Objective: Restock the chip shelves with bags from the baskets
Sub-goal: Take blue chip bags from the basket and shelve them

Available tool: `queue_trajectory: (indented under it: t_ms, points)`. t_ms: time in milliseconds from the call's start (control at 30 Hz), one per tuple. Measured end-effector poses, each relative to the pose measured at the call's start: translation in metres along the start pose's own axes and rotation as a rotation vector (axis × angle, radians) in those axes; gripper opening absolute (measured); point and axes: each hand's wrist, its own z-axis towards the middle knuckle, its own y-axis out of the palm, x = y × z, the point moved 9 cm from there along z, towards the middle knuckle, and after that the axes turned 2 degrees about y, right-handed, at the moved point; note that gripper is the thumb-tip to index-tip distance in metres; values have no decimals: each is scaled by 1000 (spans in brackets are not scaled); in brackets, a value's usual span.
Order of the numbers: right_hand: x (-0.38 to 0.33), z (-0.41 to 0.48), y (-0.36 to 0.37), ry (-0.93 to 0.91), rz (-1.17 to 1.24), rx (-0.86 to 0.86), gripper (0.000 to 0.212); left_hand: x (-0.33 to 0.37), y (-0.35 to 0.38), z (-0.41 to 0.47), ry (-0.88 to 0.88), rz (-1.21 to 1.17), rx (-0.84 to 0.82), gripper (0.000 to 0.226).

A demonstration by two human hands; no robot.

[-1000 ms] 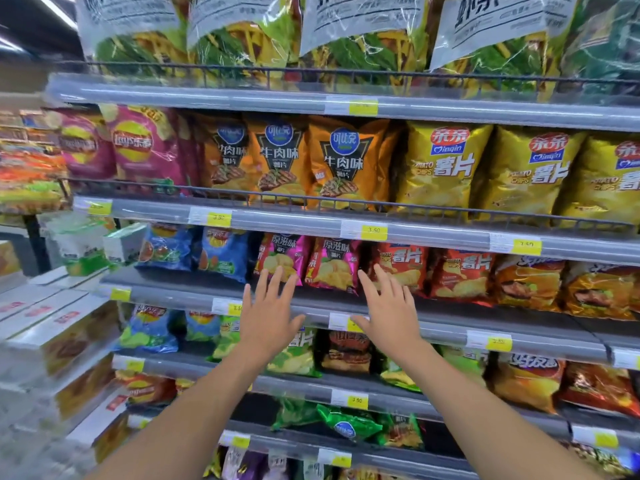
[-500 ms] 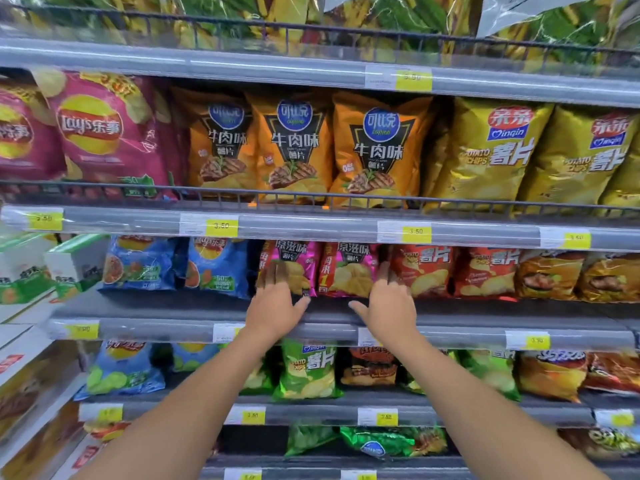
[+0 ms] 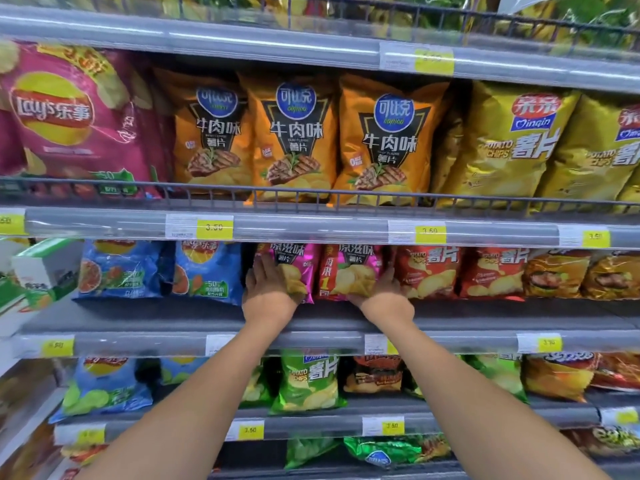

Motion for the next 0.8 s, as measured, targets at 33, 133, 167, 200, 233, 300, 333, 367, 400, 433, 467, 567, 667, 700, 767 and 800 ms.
queue_trajectory:
  t_ms: [33, 133, 167, 200, 233, 300, 333, 367, 400, 433, 467, 567, 667, 700, 767, 800]
  points:
    - [2, 4, 3, 13, -4, -14, 133, -1, 0, 1, -22, 17, 2, 120]
    - [4, 12, 8, 19, 6, -12, 137, -3, 1, 7, -75, 49, -7, 123]
    - [2, 13, 9, 8, 31, -10, 137, -3, 3, 8, -87, 51, -17, 124]
    - [0, 15, 10, -6, 49, -12, 135, -4, 5, 9, -98, 50, -26, 125]
    - [-2, 17, 11, -20, 57, -19, 133, -5, 6, 10, -106, 48, -29, 126]
    - [-6, 21, 12, -28, 63, -32, 128, -5, 7, 11, -118, 56, -22, 127]
    - [-7, 24, 13, -28, 67, -33, 126, -4, 7, 12, -121, 66, -17, 128]
    - [-7, 27, 13, -30, 75, -32, 125, -4, 6, 13, -122, 77, -12, 130]
    - [-8, 29, 13, -32, 86, -33, 124, -4, 6, 13, -126, 83, -10, 133]
    - [-9, 32, 13, -34, 100, -36, 123, -4, 6, 15, -131, 83, -13, 135]
    - [-9, 35, 13, -36, 119, -37, 122, -4, 7, 16, -136, 78, -18, 136]
    - [-7, 42, 11, -44, 189, -22, 122, -4, 8, 20, -158, 56, -27, 138]
    - [-5, 50, 14, -59, 263, -4, 121, -3, 12, 24, -171, 36, -25, 140]
    - [-4, 51, 15, -65, 282, 0, 121, -2, 13, 25, -173, 35, -22, 141]
    - [-2, 55, 17, -72, 313, 9, 119, -1, 16, 27, -176, 37, -12, 140]
    - [-2, 57, 18, -75, 324, 14, 118, -1, 17, 28, -176, 36, -6, 140]
